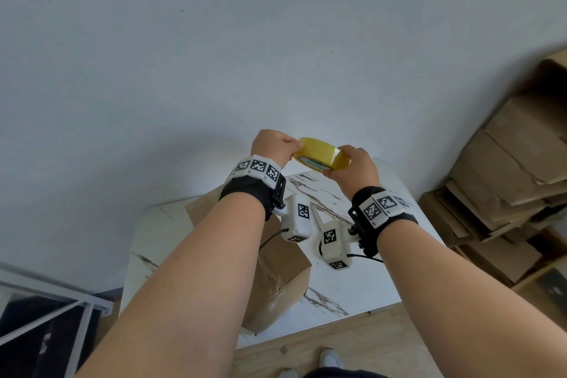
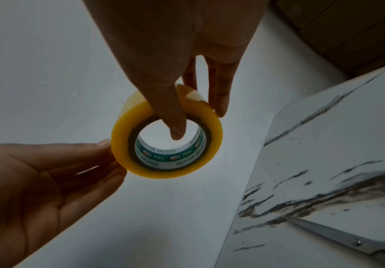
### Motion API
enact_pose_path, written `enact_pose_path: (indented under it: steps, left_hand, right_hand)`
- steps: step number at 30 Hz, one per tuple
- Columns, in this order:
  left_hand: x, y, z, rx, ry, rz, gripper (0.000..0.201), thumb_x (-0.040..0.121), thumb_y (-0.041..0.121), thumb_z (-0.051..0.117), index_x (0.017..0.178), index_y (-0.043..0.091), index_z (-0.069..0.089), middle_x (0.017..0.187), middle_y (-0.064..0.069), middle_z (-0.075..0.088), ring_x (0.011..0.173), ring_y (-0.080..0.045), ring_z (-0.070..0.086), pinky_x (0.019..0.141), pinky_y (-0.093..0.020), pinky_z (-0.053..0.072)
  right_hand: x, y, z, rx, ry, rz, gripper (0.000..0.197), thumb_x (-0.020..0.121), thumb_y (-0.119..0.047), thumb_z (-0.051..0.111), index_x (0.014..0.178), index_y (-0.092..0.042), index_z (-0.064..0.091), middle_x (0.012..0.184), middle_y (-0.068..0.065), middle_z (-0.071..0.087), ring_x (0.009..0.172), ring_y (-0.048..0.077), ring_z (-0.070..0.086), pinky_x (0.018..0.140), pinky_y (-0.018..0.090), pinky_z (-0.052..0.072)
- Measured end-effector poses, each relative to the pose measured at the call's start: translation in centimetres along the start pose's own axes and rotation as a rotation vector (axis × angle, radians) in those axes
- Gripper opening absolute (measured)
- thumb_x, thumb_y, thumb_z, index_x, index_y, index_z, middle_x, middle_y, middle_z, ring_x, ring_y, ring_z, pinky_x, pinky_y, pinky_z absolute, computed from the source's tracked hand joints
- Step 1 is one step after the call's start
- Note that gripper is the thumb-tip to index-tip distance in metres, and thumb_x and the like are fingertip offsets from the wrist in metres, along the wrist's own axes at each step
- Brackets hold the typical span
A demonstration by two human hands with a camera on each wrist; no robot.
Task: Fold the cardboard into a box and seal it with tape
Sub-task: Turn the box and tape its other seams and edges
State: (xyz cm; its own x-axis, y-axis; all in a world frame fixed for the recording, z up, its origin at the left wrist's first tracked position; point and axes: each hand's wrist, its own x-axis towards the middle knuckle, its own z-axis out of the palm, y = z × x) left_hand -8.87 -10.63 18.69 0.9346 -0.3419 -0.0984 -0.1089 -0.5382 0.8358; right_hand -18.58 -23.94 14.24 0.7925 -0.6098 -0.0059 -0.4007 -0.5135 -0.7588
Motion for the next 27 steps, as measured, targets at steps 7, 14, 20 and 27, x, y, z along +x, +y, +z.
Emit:
enact_pose_path:
  steps: [7, 14, 20, 27]
  left_hand:
    - [0.0, 1.3, 2.0, 0.306, 0.077, -0.002, 0.025, 0.093, 0.012, 0.050, 0.103, 0.002, 0.070, 0.108, -0.014, 0.070, 0.101, -0.032, 0.065, 0.084, -0.035, 0.050]
    - [0.2, 1.4, 3.8, 0.486, 0.079, 0.092, 0.027, 0.099, 0.018, 0.040, 0.117, 0.002, 0.053, 0.122, -0.015, 0.055, 0.110, -0.031, 0.057, 0.090, -0.036, 0.046]
    - [0.3, 1.1, 3.9, 0.472, 0.065, 0.146, 0.023, 0.099, 0.018, 0.041, 0.109, 0.005, 0.058, 0.117, -0.013, 0.059, 0.105, -0.028, 0.058, 0.080, -0.030, 0.042]
    - [0.2, 0.6, 4.0, 0.490, -0.092, 0.230, 0.030, 0.099, 0.016, 0.041, 0.105, 0.004, 0.068, 0.116, -0.015, 0.064, 0.095, -0.025, 0.058, 0.088, -0.034, 0.047]
  right_hand:
    - [0.0, 0.4, 0.0, -0.019, 0.015, -0.003, 0.039, 0.079, -0.021, 0.074, 0.117, -0.016, 0.061, 0.109, 0.006, 0.053, 0.094, 0.026, 0.056, 0.076, 0.031, 0.044]
    - [0.0, 0.7, 0.0, -0.048, 0.019, 0.028, 0.032, 0.081, -0.026, 0.072, 0.110, -0.015, 0.061, 0.100, 0.003, 0.049, 0.081, 0.021, 0.051, 0.069, 0.029, 0.039]
    - [0.2, 1.2, 0.1, -0.070, -0.023, 0.075, 0.031, 0.078, -0.030, 0.073, 0.104, -0.017, 0.060, 0.101, 0.007, 0.057, 0.081, 0.023, 0.055, 0.066, 0.029, 0.040]
    - [0.2, 2.0, 0.4, 0.047, -0.097, 0.145, 0.035, 0.074, -0.034, 0.075, 0.071, -0.021, 0.043, 0.073, -0.002, 0.049, 0.063, 0.017, 0.046, 0.050, 0.027, 0.029]
